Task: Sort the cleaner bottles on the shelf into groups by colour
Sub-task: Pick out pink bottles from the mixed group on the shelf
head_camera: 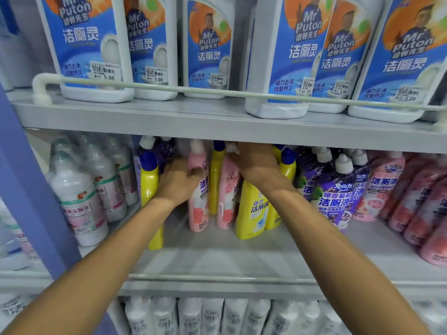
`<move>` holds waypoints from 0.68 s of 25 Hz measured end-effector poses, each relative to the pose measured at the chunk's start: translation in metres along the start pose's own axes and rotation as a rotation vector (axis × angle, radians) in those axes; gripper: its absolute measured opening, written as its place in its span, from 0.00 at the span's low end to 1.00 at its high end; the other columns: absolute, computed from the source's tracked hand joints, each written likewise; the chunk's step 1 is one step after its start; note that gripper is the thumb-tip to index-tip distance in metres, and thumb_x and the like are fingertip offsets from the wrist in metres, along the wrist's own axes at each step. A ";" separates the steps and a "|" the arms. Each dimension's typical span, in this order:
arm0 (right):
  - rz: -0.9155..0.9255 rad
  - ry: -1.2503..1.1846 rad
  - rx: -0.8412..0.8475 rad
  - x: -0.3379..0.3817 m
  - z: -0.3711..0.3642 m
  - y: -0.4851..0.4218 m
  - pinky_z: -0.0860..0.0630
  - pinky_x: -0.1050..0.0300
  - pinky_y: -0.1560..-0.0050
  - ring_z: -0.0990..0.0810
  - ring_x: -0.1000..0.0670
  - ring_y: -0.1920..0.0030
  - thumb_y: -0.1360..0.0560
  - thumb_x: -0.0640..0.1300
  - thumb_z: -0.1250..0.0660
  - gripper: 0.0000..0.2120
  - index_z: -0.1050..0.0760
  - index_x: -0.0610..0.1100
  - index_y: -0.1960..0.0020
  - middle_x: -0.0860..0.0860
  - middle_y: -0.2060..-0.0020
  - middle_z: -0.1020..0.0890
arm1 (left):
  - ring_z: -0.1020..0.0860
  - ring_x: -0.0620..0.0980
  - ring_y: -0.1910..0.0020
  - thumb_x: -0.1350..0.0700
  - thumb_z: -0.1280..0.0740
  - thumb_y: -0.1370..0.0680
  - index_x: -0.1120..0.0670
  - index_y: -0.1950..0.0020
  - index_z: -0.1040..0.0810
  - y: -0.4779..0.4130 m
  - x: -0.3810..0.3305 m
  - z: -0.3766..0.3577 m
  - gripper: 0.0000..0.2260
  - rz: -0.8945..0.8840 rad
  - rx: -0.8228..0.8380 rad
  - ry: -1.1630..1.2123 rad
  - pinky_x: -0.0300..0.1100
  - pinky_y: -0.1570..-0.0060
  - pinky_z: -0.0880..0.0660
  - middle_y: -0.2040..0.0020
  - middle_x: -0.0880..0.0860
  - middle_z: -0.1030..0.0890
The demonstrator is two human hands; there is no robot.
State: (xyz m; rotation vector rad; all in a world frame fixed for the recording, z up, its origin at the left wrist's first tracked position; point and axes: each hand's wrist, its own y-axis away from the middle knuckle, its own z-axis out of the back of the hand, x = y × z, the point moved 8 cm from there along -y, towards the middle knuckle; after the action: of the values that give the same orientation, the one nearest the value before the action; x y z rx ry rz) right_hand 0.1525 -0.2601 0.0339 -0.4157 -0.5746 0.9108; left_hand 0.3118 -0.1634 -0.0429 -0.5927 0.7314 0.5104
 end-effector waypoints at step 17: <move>-0.224 -0.408 -0.390 0.001 0.008 0.107 0.20 0.47 0.49 0.19 0.51 0.46 0.27 0.62 0.26 0.24 0.22 0.50 0.37 0.53 0.47 0.17 | 0.17 0.43 0.45 0.65 0.26 0.25 0.51 0.38 0.25 0.074 0.030 -0.006 0.19 -0.090 0.299 0.554 0.37 0.47 0.21 0.43 0.49 0.15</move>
State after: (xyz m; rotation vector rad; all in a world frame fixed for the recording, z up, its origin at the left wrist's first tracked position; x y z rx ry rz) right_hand 0.0827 -0.1997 -0.0199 -0.5058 -1.1598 0.6664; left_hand 0.2824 -0.1070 -0.0915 -0.4840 1.2744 0.1403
